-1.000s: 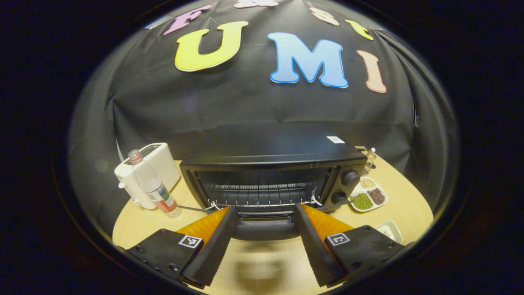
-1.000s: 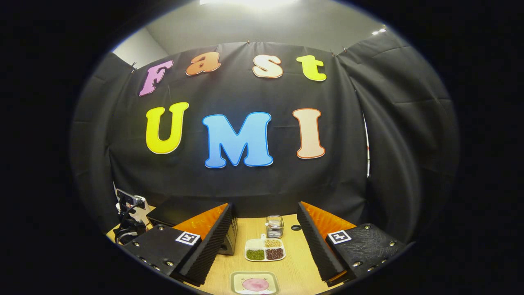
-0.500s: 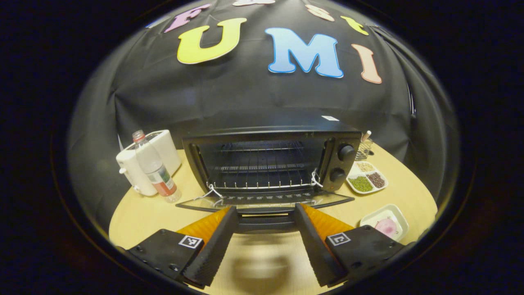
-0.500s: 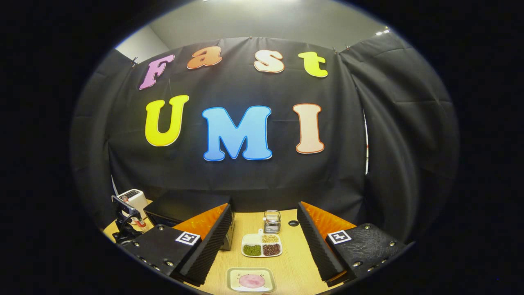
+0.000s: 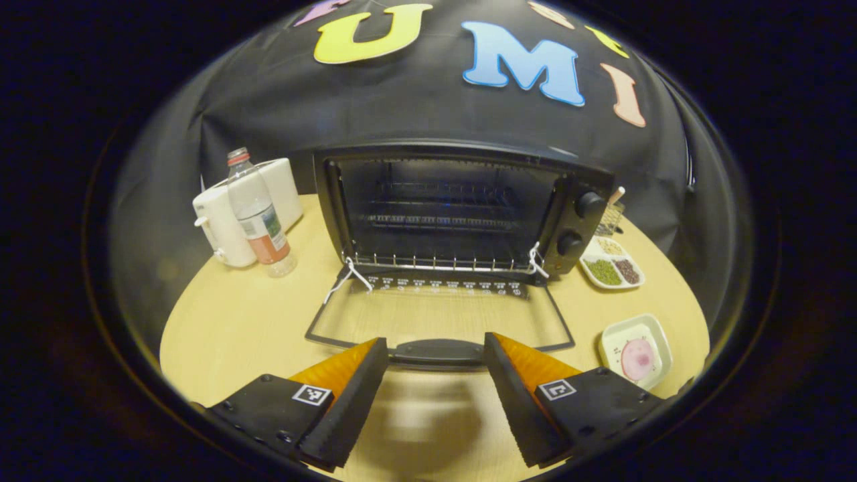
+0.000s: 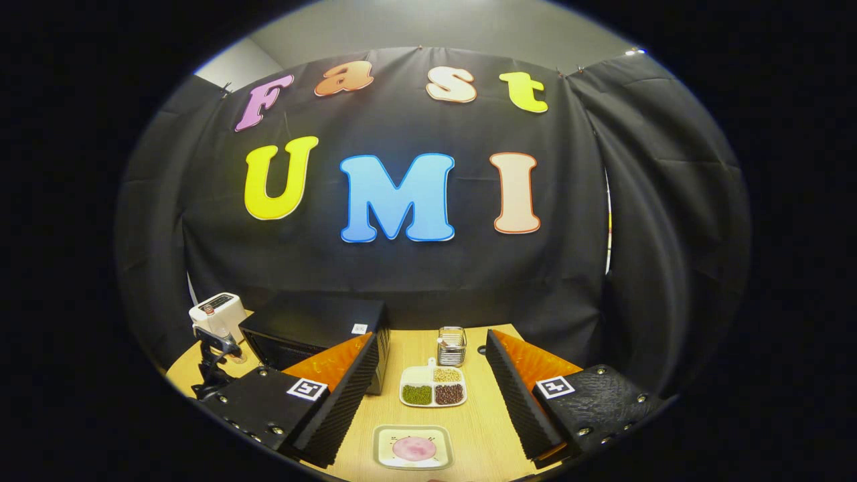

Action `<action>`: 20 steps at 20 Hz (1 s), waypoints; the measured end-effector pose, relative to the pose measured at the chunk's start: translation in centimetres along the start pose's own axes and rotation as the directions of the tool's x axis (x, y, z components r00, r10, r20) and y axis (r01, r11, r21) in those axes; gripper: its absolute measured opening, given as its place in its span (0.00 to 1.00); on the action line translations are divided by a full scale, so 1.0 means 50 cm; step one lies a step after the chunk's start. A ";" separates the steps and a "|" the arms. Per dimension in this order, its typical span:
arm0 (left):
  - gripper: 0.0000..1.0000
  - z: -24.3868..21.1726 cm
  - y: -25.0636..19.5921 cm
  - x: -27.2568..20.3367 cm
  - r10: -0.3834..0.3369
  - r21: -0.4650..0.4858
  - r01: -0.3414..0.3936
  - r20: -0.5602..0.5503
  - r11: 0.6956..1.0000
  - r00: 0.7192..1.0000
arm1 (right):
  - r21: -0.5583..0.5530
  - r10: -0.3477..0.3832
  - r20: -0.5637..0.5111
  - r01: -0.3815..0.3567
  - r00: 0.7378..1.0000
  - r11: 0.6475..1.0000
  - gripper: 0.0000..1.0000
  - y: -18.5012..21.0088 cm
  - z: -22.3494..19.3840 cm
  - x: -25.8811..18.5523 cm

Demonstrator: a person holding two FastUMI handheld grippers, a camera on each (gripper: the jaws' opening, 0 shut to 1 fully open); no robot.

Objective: Open the electric oven with the left hand, put the food in, and close the electric oven.

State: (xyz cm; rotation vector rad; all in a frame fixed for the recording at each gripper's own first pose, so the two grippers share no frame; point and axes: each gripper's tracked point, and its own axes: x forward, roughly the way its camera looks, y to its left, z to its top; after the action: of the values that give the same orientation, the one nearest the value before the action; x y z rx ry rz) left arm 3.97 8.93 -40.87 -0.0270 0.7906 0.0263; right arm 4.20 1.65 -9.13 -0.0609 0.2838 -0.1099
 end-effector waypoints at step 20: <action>1.00 0.553 0.046 -0.450 -0.030 -0.030 0.064 0.643 0.998 0.765 | 0.174 0.180 -0.730 -0.076 0.660 0.982 0.99 -0.056 -0.477 0.094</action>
State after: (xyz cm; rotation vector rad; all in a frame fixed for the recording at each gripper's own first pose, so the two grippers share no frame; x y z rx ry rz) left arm 7.71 11.87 -5.47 -0.0809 0.0916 0.0064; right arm 1.65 -2.75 -33.09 0.1436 1.1149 -0.0030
